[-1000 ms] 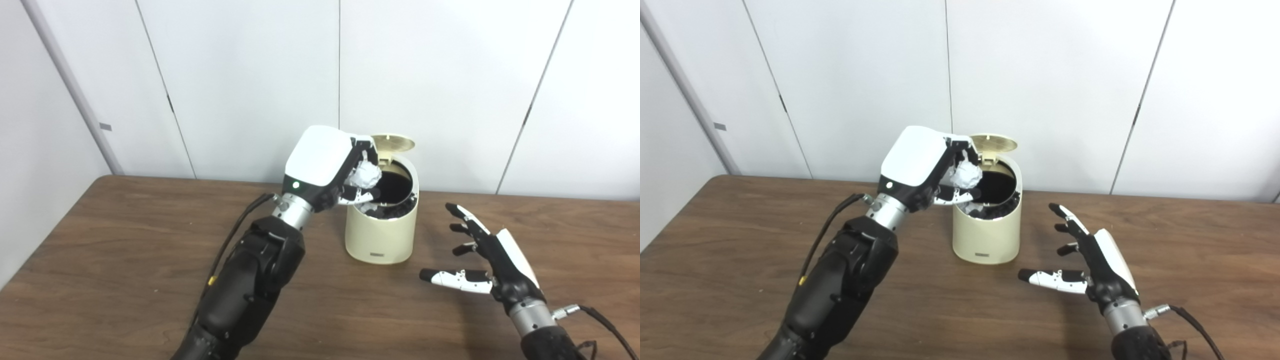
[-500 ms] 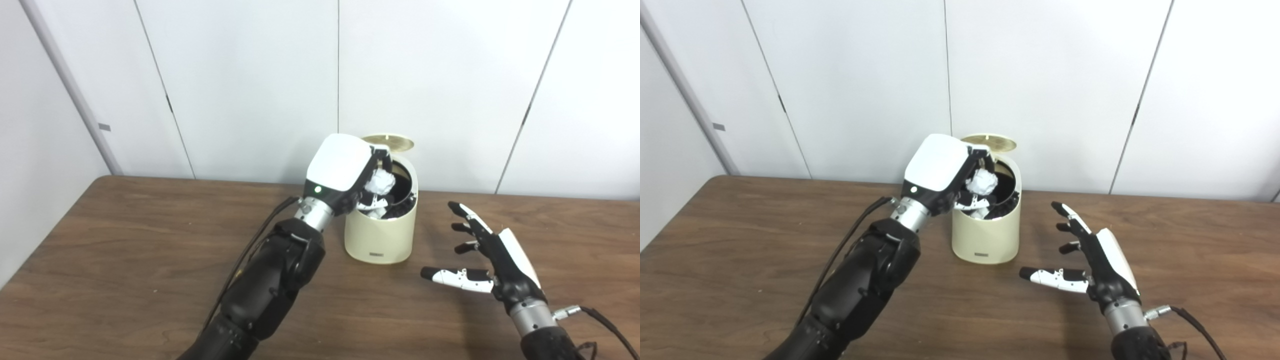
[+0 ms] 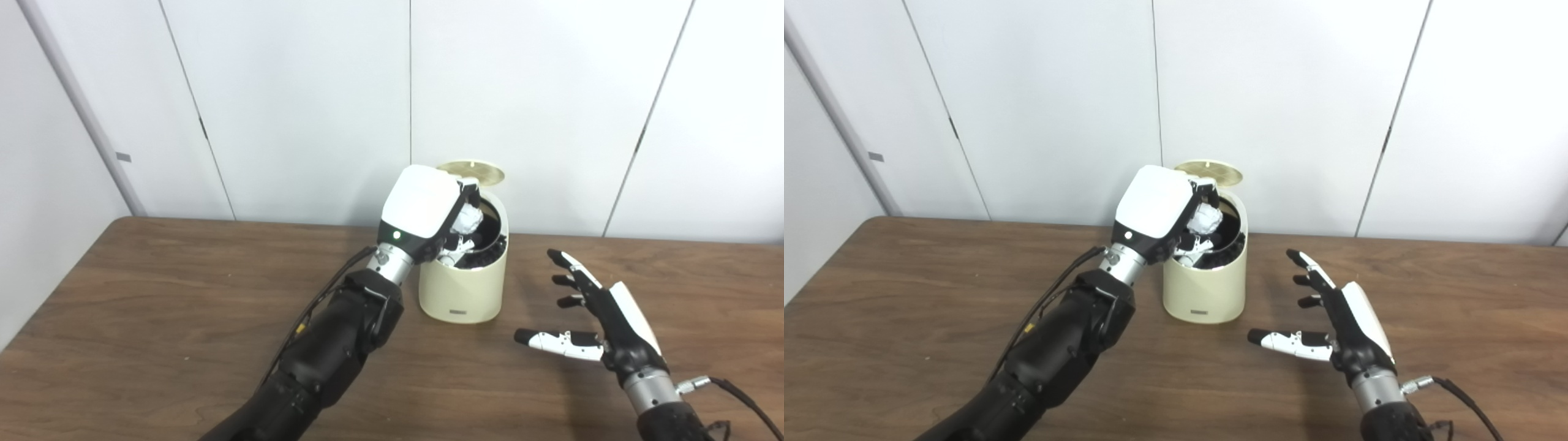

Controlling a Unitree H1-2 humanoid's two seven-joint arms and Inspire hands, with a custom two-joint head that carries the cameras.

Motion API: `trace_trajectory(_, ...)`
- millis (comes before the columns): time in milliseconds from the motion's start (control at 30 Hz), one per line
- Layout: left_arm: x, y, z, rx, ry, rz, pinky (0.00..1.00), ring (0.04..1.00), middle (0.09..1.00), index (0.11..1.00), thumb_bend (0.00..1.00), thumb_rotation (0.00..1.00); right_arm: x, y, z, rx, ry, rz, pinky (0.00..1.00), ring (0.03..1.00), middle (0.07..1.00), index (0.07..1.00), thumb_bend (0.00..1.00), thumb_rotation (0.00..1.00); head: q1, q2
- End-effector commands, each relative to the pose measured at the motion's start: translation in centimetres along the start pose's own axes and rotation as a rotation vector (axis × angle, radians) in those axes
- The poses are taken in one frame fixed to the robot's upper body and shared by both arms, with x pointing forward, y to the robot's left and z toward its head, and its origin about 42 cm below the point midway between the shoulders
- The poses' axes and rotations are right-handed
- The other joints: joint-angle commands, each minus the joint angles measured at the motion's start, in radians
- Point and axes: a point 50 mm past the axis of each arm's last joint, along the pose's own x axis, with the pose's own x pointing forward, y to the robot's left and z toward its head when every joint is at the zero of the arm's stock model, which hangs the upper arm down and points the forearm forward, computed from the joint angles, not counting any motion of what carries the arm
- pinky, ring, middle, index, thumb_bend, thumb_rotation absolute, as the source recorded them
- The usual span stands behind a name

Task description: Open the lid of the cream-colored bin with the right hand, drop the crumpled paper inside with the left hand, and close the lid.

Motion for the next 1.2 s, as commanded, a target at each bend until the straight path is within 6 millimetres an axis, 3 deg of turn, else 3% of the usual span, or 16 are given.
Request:
trace_trajectory(0,1.3,1.0,-0.4,0.036,-0.007,0.006,0.41,0.46,0.429,0.529,0.52,0.0,0.5,-1.1,1.5,-0.001,-0.07,-0.046,0.71,0.849,0.921,0.906,0.81,0.33,0.0,0.001)
trace_trajectory(233,1.2,1.2,-0.5,0.04,-0.002,0.006,0.45,0.53,0.472,0.538,0.52,0.0,0.5,-1.2,1.5,0.004,-0.072,-0.042,0.71,0.852,0.92,0.909,0.81,0.33,0.008,0.007)
trace_trajectory(300,1.1,1.3,-0.5,0.038,0.0,0.002,0.48,0.557,0.488,0.625,0.54,0.0,0.5,-1.1,1.5,0.007,-0.075,-0.04,0.7,0.852,0.921,0.91,0.81,0.33,0.009,0.008)
trace_trajectory(333,1.1,1.4,-0.5,0.038,-0.001,0.0,0.5,0.571,0.55,0.645,0.75,0.06,0.5,-1.1,1.5,0.008,-0.073,-0.04,0.69,0.851,0.921,0.911,0.81,0.33,0.008,0.01)
trace_trajectory(433,1.0,1.5,-0.5,0.038,-0.002,0.004,0.5,0.573,0.591,0.663,0.88,0.11,0.5,-1.1,1.6,0.01,-0.071,-0.04,0.68,0.852,0.921,0.91,0.81,0.33,0.008,0.011)
trace_trajectory(1167,0.8,2.1,-0.4,0.021,-0.003,0.018,0.49,0.555,0.593,0.651,0.91,0.14,0.8,-1.4,1.6,0.012,-0.078,-0.036,0.7,0.857,0.926,0.911,0.82,0.32,0.019,0.019)
